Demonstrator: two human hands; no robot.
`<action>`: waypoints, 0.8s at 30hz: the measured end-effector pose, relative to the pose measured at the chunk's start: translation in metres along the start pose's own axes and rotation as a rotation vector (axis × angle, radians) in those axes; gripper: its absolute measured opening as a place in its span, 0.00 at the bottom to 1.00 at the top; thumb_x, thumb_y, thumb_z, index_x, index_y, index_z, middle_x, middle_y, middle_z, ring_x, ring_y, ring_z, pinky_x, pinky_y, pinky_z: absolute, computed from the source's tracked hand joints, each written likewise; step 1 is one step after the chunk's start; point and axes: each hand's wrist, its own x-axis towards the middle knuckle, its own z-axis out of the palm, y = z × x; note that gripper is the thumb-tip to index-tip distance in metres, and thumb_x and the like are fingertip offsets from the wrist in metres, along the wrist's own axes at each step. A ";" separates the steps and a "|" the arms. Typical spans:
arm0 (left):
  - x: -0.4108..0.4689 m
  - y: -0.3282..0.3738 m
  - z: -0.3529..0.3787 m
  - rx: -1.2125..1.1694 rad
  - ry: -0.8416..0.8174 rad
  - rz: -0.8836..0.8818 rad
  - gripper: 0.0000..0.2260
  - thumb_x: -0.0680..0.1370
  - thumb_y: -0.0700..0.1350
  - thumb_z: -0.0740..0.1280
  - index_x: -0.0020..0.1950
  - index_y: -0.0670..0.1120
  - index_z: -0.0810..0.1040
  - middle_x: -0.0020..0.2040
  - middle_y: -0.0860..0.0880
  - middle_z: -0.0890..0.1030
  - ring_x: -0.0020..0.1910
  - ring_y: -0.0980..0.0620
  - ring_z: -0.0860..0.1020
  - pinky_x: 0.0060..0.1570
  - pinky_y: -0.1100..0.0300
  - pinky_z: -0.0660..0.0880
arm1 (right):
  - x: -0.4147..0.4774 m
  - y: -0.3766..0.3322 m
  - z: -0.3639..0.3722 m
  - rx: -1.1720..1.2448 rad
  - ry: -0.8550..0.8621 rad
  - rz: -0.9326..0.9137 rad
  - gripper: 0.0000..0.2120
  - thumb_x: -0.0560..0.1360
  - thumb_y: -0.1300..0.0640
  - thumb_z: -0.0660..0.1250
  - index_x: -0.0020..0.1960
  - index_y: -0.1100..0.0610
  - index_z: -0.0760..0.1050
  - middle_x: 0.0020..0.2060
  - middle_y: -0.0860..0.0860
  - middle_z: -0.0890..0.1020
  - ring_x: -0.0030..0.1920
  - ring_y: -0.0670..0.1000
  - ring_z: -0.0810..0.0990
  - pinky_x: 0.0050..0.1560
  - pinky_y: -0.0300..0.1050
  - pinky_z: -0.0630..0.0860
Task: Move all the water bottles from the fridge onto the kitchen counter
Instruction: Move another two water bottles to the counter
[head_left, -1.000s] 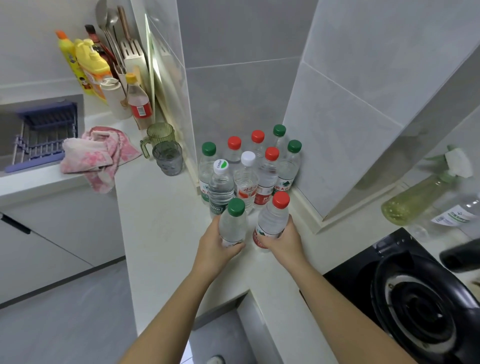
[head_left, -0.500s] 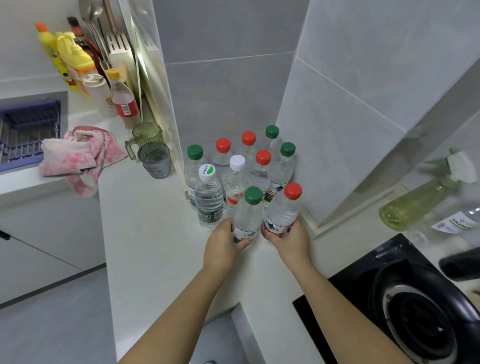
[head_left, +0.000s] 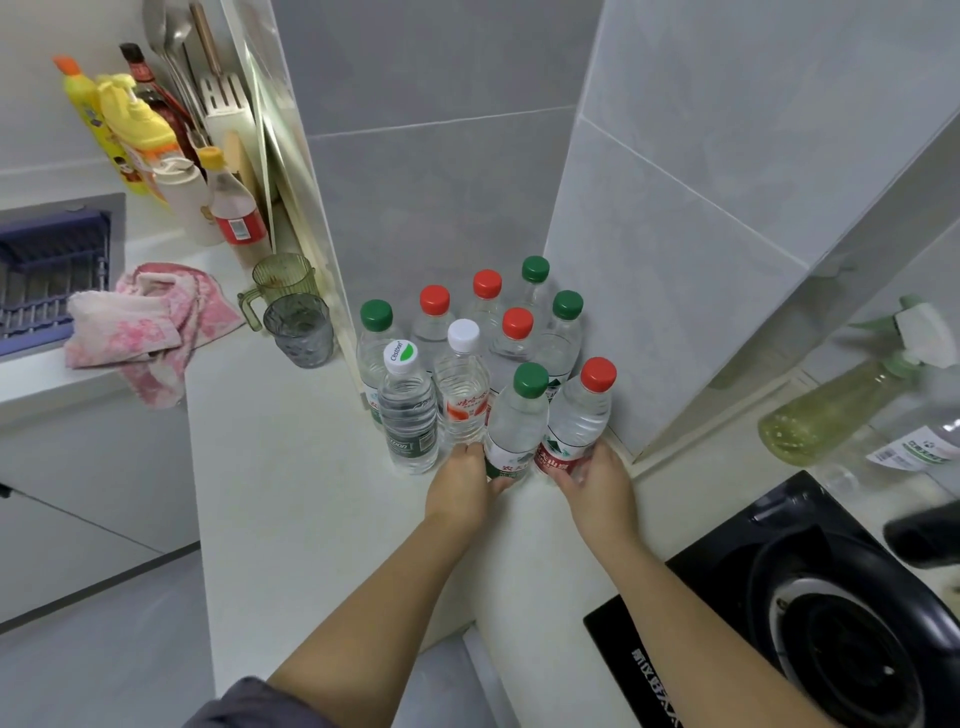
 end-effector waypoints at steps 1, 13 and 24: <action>0.001 0.001 0.001 0.002 -0.011 -0.015 0.21 0.75 0.53 0.71 0.62 0.42 0.73 0.57 0.43 0.78 0.55 0.44 0.77 0.51 0.52 0.74 | 0.000 0.002 0.001 -0.009 -0.010 0.004 0.22 0.68 0.51 0.78 0.55 0.59 0.73 0.45 0.56 0.81 0.48 0.58 0.80 0.45 0.52 0.77; 0.014 0.028 0.011 -0.067 -0.017 -0.057 0.18 0.77 0.49 0.69 0.60 0.39 0.74 0.55 0.41 0.81 0.54 0.41 0.79 0.45 0.56 0.72 | 0.027 0.001 0.004 -0.036 0.029 0.017 0.15 0.72 0.58 0.75 0.51 0.63 0.73 0.41 0.60 0.83 0.43 0.61 0.82 0.40 0.46 0.71; 0.014 0.030 0.010 -0.005 -0.004 -0.047 0.18 0.78 0.52 0.67 0.60 0.41 0.73 0.56 0.43 0.80 0.55 0.42 0.78 0.48 0.53 0.73 | 0.034 0.002 0.015 -0.108 0.049 0.020 0.14 0.72 0.58 0.75 0.49 0.61 0.72 0.39 0.59 0.82 0.41 0.61 0.81 0.44 0.53 0.77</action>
